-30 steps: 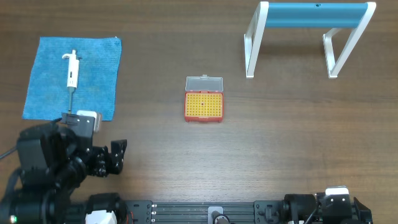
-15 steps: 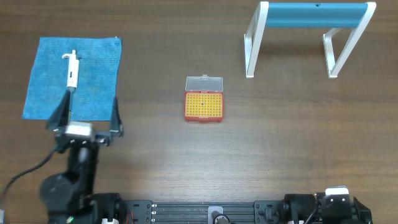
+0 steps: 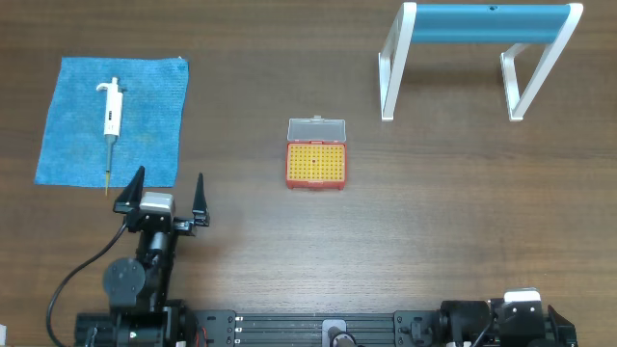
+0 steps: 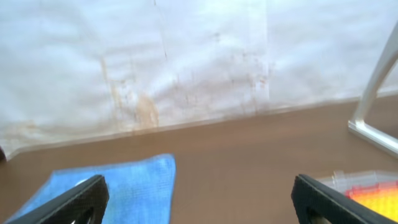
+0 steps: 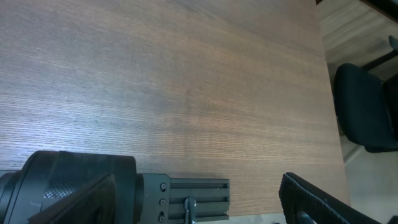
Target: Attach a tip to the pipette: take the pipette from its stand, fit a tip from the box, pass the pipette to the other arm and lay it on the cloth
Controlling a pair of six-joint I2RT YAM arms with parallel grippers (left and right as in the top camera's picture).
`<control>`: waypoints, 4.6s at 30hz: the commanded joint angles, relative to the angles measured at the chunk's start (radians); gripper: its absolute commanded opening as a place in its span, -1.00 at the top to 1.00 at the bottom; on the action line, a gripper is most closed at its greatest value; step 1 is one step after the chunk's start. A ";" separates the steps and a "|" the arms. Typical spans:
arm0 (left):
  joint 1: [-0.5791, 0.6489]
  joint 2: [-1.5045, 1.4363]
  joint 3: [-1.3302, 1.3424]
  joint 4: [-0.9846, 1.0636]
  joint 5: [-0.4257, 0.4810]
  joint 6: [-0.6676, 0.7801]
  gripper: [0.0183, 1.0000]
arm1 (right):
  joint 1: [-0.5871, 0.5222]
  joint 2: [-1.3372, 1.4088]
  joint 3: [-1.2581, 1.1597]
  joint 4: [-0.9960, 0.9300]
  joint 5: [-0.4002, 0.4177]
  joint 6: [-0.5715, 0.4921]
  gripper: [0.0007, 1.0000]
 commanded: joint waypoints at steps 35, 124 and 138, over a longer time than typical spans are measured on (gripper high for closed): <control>0.002 -0.005 -0.003 -0.130 -0.022 -0.002 -0.90 | 0.008 -0.005 -0.001 0.064 0.113 0.004 -0.70; 0.002 -0.005 -0.003 -0.130 -0.022 -0.002 -0.90 | -0.028 -0.145 -0.980 1.487 -0.341 0.376 -0.70; 0.002 -0.005 -0.003 -0.130 -0.022 -0.002 -0.90 | -0.028 -0.145 -0.980 1.487 -0.341 0.376 -0.70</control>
